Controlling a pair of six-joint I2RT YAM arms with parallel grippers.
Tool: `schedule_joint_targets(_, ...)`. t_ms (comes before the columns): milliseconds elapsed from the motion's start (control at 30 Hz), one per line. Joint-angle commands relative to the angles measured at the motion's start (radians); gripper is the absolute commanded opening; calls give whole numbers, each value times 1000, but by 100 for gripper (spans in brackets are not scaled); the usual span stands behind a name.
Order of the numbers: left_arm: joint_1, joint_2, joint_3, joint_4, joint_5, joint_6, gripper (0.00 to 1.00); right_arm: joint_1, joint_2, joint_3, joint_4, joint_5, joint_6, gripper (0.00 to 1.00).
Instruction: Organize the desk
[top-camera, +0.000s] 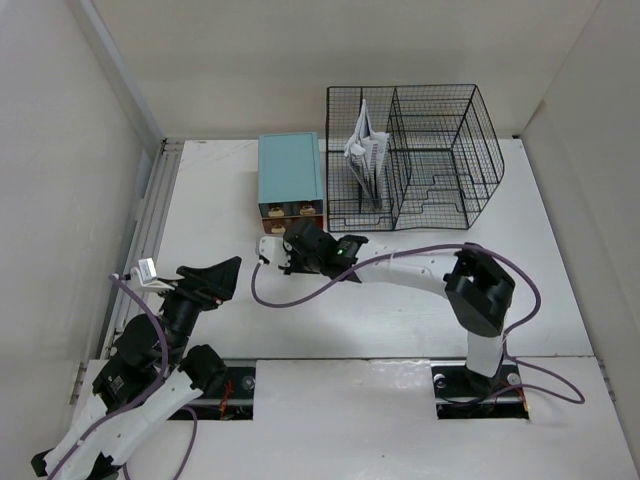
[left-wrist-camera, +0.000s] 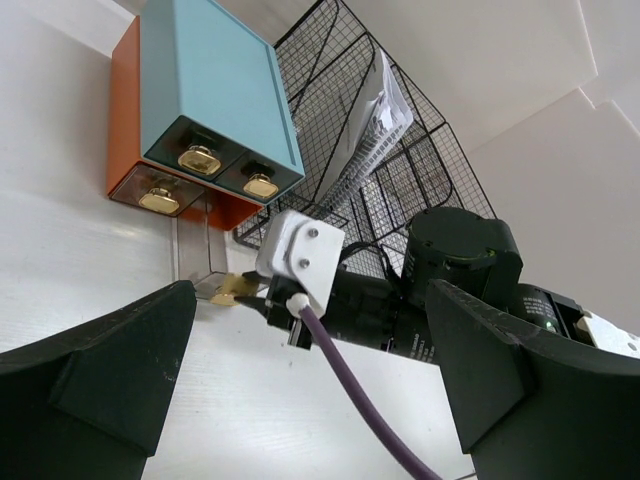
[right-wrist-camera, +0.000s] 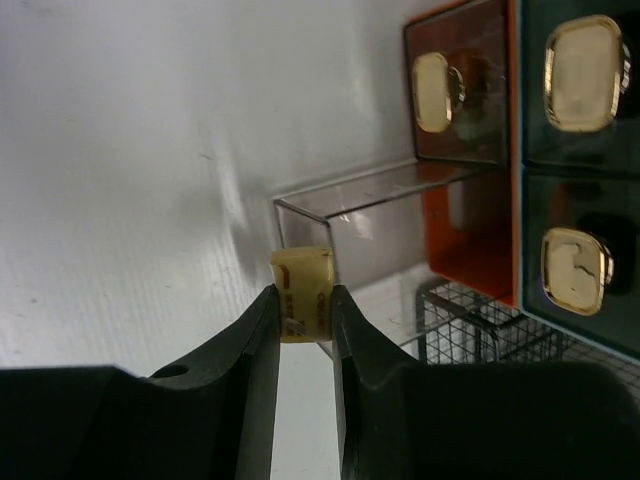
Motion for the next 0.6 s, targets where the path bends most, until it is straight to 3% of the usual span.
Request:
schedule_joint_targets(0,-4,-206,25,30,3,22,98,-24,-39,18,80,98,14,3)
schedule_joint_targets(267,-4,-206,16,30,3,22,98,-55,-10,27,80,152,25,5)
schedule_joint_targets(333,-4,-206,16,30,3,22,98,-55,2,27,80,152,25,10)
schedule_joint_targets(367,-4,-206,16,30,3,22,98,-55,11,38,80,162,34,36)
schedule_joint_targets(400,-4,-206,16,30,3,22,98,-55,11,38,80,162,34,49)
schedule_joint_targets(433,-4,-206,16,30,3,22,98,-55,11,47,71,150,44,53)
schedule_joint_targets(533,-4,-206,16,30,3,22,98,-55,-25,38,84,129,53,52)
schedule_joint_targets(567,-4,-206,16,30,3,22,98,-55,-38,38,85,115,53,37)
